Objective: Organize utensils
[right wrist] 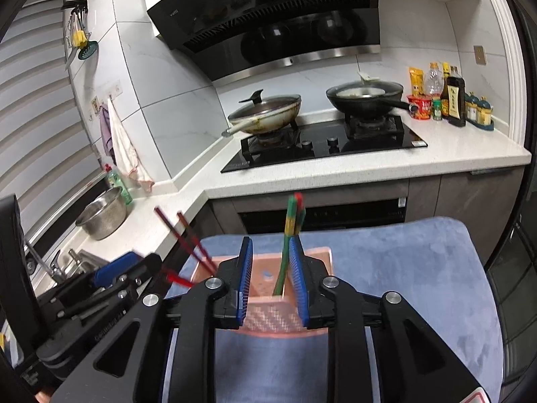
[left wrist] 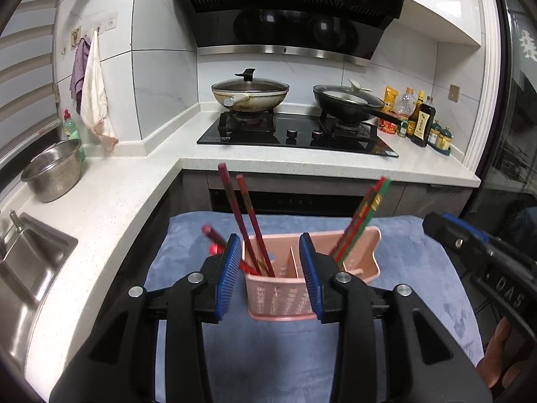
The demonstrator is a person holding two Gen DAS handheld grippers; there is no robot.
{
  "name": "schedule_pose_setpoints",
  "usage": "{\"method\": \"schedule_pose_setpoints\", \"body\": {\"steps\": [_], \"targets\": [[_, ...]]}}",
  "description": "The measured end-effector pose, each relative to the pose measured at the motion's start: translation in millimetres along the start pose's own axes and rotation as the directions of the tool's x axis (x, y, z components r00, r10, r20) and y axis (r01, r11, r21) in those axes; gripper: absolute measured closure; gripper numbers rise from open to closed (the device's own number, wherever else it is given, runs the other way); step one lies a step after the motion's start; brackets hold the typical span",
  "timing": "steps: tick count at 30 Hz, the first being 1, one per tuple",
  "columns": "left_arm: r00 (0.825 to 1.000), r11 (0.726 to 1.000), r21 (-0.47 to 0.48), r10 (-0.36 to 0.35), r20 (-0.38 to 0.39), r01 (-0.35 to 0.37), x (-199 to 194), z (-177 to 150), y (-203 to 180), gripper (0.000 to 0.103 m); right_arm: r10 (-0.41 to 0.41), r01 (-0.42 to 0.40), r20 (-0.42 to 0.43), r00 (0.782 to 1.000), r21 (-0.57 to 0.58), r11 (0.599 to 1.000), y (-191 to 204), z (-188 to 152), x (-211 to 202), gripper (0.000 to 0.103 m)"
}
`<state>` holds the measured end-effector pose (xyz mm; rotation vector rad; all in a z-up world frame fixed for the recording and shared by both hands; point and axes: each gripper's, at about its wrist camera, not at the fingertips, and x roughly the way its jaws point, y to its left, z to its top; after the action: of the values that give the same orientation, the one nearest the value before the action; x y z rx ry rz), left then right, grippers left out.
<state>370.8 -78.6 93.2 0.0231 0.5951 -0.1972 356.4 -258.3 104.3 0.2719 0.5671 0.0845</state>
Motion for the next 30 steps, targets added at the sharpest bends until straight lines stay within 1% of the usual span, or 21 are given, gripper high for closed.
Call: {"method": "schedule_pose_setpoints", "body": {"steps": [5, 7, 10, 15, 17, 19, 21, 27, 28, 30], "targets": [[1.0, 1.0, 0.021, 0.022, 0.001, -0.022, -19.0, -17.6, -4.4, 0.068, -0.021, 0.02, -0.04, 0.999, -0.023, 1.0, 1.5, -26.7, -13.9, 0.08], [1.0, 0.999, 0.025, 0.025, -0.01, -0.024, -24.7, -25.3, -5.9, 0.068, -0.029, 0.027, -0.058, 0.998, -0.031, 0.999, 3.3, -38.3, -19.5, 0.079], [0.999, 1.0, 0.018, 0.023, -0.022, -0.022, -31.4, -36.3, -5.5, 0.065, -0.047, 0.043, -0.072, 0.996, -0.057, 0.997, 8.4, -54.4, -29.2, 0.079], [0.999, 0.999, 0.013, 0.034, -0.04, -0.033, -40.3, -52.0, -5.2, 0.064, -0.072, 0.064, -0.085, 0.994, -0.085, 0.994, 16.3, -72.7, -45.6, 0.079], [0.998, 0.999, 0.005, 0.033, -0.05, -0.033, -43.6, -57.6, -3.8, 0.063, -0.079, 0.072, -0.093, 0.992, -0.079, 0.994, 16.5, -77.9, -51.0, 0.077], [0.998, 0.999, 0.001, 0.036, -0.058, -0.036, -46.6, -63.3, -2.7, 0.062, -0.086, 0.079, -0.096, 0.992, -0.073, 0.994, 15.5, -82.8, -56.9, 0.074], [0.997, 0.999, -0.009, 0.043, -0.063, -0.043, -50.5, -69.1, -0.7, 0.052, -0.096, 0.089, -0.102, 0.99, -0.075, 0.993, 15.9, -88.0, -61.3, 0.073], [0.996, 0.998, -0.015, 0.052, -0.076, -0.053, -59.8, -82.6, -0.1, 0.05, -0.125, 0.113, -0.118, 0.985, -0.108, 0.988, 24.4, -105.4, -72.0, 0.073], [0.996, 0.998, -0.014, 0.054, -0.077, -0.055, -61.1, -84.2, 0.1, 0.05, -0.127, 0.114, -0.121, 0.984, -0.112, 0.987, 25.6, -108.0, -73.8, 0.07], [0.995, 0.998, -0.016, 0.056, -0.079, -0.058, -65.0, -87.9, 0.6, 0.045, -0.133, 0.118, -0.119, 0.984, -0.125, 0.985, 28.5, -112.7, -77.4, 0.065]]}}
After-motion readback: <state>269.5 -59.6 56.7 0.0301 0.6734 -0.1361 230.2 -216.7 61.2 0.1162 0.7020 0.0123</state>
